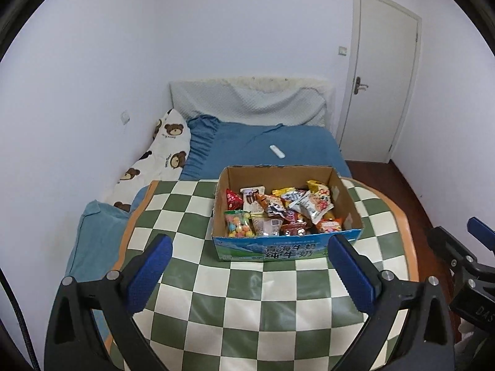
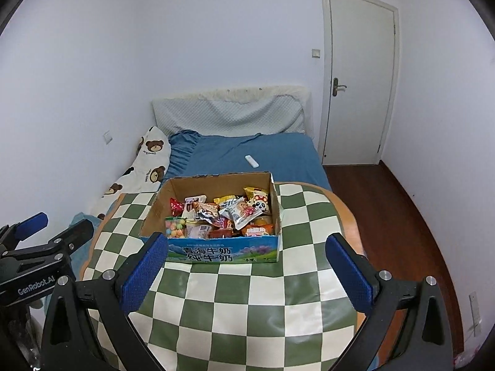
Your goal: Organize snacks
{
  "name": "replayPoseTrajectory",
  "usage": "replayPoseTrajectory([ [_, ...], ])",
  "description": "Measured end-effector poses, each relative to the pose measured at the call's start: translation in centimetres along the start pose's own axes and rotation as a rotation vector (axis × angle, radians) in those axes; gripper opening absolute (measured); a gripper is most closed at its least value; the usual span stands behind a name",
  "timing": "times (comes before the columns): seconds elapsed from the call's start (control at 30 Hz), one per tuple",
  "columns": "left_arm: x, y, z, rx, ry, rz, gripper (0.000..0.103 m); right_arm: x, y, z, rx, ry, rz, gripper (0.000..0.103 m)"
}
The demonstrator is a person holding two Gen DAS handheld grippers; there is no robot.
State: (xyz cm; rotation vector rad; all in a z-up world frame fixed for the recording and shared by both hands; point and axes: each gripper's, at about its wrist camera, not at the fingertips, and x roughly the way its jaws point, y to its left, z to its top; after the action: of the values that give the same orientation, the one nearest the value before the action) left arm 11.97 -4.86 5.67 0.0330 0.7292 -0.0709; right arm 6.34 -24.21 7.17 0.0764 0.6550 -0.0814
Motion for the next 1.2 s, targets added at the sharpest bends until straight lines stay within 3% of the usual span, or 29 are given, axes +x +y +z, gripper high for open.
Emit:
replayPoseTrajectory([
  [0.57,11.3,-0.3,1.0,0.005,0.159,0.025,0.103,12.3,0.2,1.8,-0.006,0.110,-0.055,0.103],
  [0.83,13.3,-0.2,1.0,0.007,0.179,0.028,0.103,15.7,0.5,1.2,-0.014,0.164,-0.063,0.103],
  [1.2,14.2,-0.2,1.0,0.007,0.185,0.023,0.103,16.5,0.0,1.0,-0.006,0.175,-0.074,0.103],
])
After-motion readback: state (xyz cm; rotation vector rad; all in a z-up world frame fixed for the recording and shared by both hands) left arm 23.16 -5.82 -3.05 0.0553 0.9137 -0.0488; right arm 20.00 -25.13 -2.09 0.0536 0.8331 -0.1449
